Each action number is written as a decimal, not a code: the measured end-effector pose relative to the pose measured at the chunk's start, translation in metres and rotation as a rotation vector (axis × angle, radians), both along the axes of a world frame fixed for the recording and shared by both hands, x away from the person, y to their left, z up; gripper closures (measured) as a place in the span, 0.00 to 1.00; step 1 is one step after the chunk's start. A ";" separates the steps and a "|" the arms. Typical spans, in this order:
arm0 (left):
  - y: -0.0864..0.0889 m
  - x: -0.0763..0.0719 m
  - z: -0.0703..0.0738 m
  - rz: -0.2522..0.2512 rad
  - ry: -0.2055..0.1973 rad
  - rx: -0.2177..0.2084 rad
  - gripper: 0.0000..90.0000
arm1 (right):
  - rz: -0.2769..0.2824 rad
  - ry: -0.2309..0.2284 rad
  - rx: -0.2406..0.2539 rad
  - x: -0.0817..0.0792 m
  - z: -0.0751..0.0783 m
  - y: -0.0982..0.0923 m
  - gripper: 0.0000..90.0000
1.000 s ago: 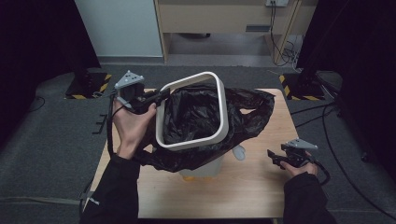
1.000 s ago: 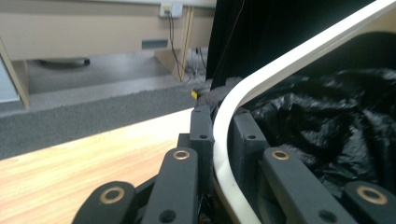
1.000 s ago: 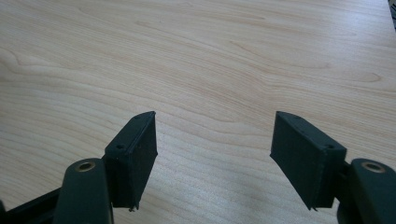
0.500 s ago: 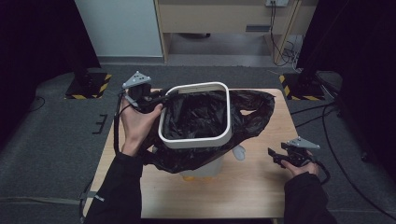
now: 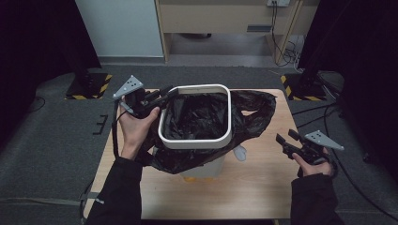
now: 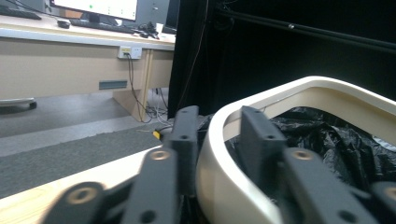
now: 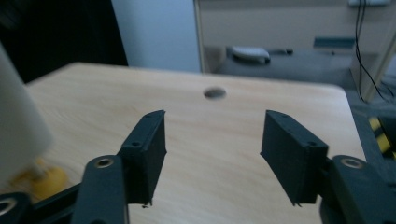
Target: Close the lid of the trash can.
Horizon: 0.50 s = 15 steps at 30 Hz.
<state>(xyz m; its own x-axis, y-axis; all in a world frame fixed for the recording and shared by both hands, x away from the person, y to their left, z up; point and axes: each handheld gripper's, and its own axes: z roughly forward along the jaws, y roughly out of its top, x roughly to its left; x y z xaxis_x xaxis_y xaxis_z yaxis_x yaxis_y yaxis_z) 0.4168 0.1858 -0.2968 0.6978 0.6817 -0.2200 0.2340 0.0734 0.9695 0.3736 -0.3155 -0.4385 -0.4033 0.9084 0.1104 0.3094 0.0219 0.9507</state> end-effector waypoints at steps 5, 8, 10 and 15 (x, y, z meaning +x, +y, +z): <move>-0.002 0.001 -0.001 0.028 0.003 0.008 0.84 | 0.059 -0.097 0.034 -0.012 0.039 0.010 0.51; -0.003 0.000 -0.001 0.036 0.002 0.015 0.84 | 0.107 -0.169 0.059 -0.018 0.061 0.021 0.51; -0.004 -0.002 0.001 0.043 0.005 0.024 0.85 | 0.123 -0.189 0.061 -0.020 0.068 0.026 0.49; -0.006 -0.004 0.011 0.056 0.026 0.041 0.85 | 0.210 -0.272 0.106 -0.027 0.100 0.050 0.49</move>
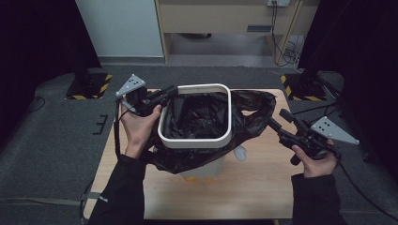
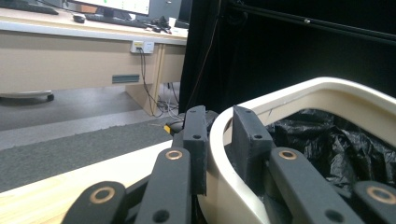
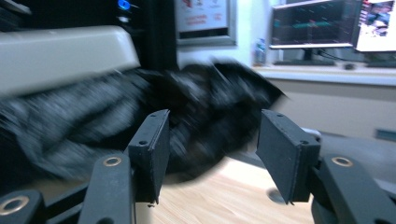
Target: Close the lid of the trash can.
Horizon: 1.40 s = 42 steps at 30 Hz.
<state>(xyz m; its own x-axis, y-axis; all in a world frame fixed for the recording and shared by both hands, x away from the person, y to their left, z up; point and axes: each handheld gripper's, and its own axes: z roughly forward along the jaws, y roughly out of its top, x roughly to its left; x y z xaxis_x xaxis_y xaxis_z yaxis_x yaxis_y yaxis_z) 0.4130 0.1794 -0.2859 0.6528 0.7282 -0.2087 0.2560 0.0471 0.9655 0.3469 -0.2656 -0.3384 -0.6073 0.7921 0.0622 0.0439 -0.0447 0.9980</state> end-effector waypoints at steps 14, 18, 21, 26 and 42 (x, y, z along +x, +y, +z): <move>-0.008 -0.001 0.008 0.025 0.028 0.053 0.84 | 0.216 -0.076 0.011 -0.006 0.043 0.055 0.49; -0.010 -0.001 0.011 0.031 0.021 0.078 0.85 | 0.267 -0.073 0.006 -0.008 0.050 0.068 0.49; -0.010 -0.002 0.013 0.038 0.016 0.075 0.85 | 0.298 -0.083 0.006 -0.009 0.056 0.075 0.49; -0.013 -0.002 0.016 0.055 0.015 0.107 0.85 | 0.329 -0.061 -0.042 -0.007 0.058 0.087 0.47; -0.007 -0.001 0.003 0.031 -0.001 0.067 0.71 | 0.277 -0.035 -0.041 0.010 0.051 0.089 0.55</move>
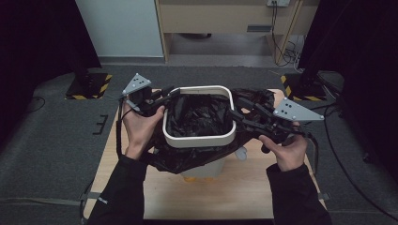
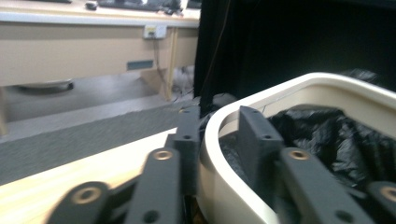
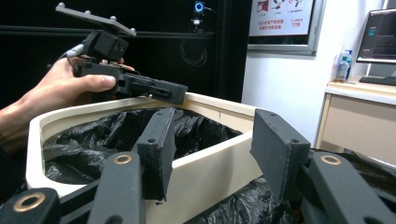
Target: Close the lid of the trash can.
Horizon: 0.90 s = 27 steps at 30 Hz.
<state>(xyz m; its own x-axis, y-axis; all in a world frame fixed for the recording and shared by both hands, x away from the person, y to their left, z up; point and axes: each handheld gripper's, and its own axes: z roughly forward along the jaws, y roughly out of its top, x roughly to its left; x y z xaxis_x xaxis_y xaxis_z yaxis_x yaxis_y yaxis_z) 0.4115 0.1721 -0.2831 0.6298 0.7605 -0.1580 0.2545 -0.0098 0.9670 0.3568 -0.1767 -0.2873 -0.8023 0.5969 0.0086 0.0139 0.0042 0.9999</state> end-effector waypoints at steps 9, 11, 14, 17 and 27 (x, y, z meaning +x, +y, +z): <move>-0.004 0.001 0.000 -0.017 -0.018 0.012 0.83 | -0.004 -0.008 -0.013 -0.003 0.000 -0.002 0.64; -0.005 0.002 0.000 -0.016 -0.023 0.016 0.84 | -0.001 -0.006 -0.015 -0.004 0.000 -0.003 0.66; -0.009 0.003 0.002 -0.007 -0.043 0.045 0.86 | 0.003 -0.009 -0.011 -0.006 0.000 -0.003 0.67; -0.010 0.004 0.003 -0.019 -0.041 0.046 0.86 | 0.006 -0.008 -0.012 -0.008 0.000 -0.003 0.63; -0.010 0.007 0.000 -0.063 -0.014 0.039 0.85 | -0.004 0.017 -0.030 -0.012 0.002 -0.007 0.63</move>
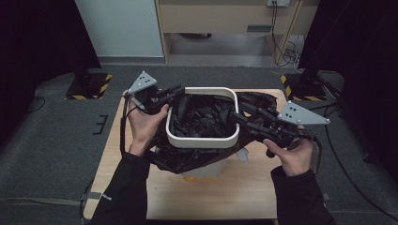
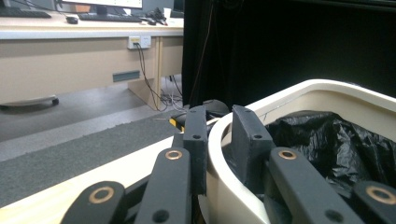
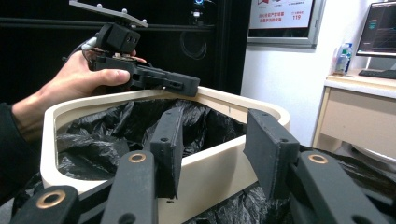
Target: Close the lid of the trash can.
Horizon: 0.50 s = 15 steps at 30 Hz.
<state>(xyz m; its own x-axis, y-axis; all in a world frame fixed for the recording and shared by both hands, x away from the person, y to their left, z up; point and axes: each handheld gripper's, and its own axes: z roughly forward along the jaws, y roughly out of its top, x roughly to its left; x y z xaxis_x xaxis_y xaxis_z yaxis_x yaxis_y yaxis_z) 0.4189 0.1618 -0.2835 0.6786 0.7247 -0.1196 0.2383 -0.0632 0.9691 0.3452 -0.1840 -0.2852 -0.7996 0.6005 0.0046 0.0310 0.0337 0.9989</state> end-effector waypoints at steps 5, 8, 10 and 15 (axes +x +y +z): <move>0.001 0.000 -0.003 0.015 0.009 0.006 0.86 | -0.013 -0.013 0.000 0.001 -0.001 0.003 0.64; 0.000 -0.002 -0.001 0.027 -0.007 0.015 0.86 | -0.019 -0.018 -0.020 -0.001 0.002 0.004 0.62; 0.000 -0.002 0.000 0.028 -0.007 0.015 0.86 | -0.023 -0.023 -0.043 -0.001 0.004 0.004 0.56; 0.005 -0.005 0.010 0.037 -0.010 -0.009 0.86 | -0.017 -0.019 -0.037 -0.002 0.006 0.002 0.53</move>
<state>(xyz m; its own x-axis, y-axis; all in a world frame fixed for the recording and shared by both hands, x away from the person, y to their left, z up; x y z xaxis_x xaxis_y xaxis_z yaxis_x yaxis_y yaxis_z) 0.4142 0.1670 -0.2735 0.6528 0.7481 -0.1193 0.2306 -0.0461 0.9720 0.3434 -0.1823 -0.2787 -0.7892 0.6132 -0.0332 0.0128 0.0705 0.9974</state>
